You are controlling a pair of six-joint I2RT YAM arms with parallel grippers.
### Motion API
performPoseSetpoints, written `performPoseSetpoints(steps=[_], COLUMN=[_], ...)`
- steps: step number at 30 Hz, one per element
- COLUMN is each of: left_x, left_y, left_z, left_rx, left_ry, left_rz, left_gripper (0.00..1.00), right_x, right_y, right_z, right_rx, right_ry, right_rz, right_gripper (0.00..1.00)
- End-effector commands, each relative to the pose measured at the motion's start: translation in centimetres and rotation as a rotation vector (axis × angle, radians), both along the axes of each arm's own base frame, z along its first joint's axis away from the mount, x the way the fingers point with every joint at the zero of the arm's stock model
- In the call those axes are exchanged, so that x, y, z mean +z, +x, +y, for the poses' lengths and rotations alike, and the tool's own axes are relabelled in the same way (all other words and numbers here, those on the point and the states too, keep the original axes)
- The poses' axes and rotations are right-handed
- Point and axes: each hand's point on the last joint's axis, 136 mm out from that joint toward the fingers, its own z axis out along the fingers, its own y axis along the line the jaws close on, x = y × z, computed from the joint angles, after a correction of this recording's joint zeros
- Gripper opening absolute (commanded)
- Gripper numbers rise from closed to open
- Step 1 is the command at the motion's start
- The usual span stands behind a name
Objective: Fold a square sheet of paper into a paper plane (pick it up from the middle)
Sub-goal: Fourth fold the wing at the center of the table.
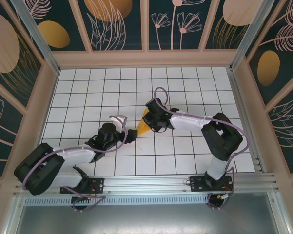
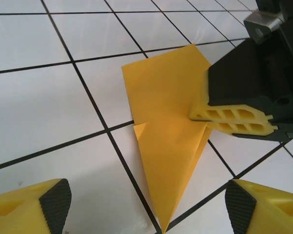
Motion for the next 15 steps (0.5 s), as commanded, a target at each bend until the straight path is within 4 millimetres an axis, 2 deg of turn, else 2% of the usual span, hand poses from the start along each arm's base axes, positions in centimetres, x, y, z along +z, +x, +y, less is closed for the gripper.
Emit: performPoseSetpoints(steps=[1, 9, 15], left_x=[1.0, -0.8, -0.9], left_y=[0.2, 0.5, 1.0], left_z=[-1.8, -4.1, -4.6], left_rx=[-0.099, -0.167, -0.174], left_ry=[0.011, 0.100, 0.165], left_rz=[-0.099, -0.166, -0.249], left_gripper=[0.76, 0.59, 0.56], right_x=[-1.6, -2.3, -2.4], right_y=[-0.6, -1.0, -1.3], right_z=[-0.1, -0.2, 0.0], right_rx=[-0.015, -0.021, -0.014], right_ry=[0.024, 0.051, 0.066], right_rz=[0.071, 0.115, 0.130], right_gripper=[0.00, 0.00, 0.00])
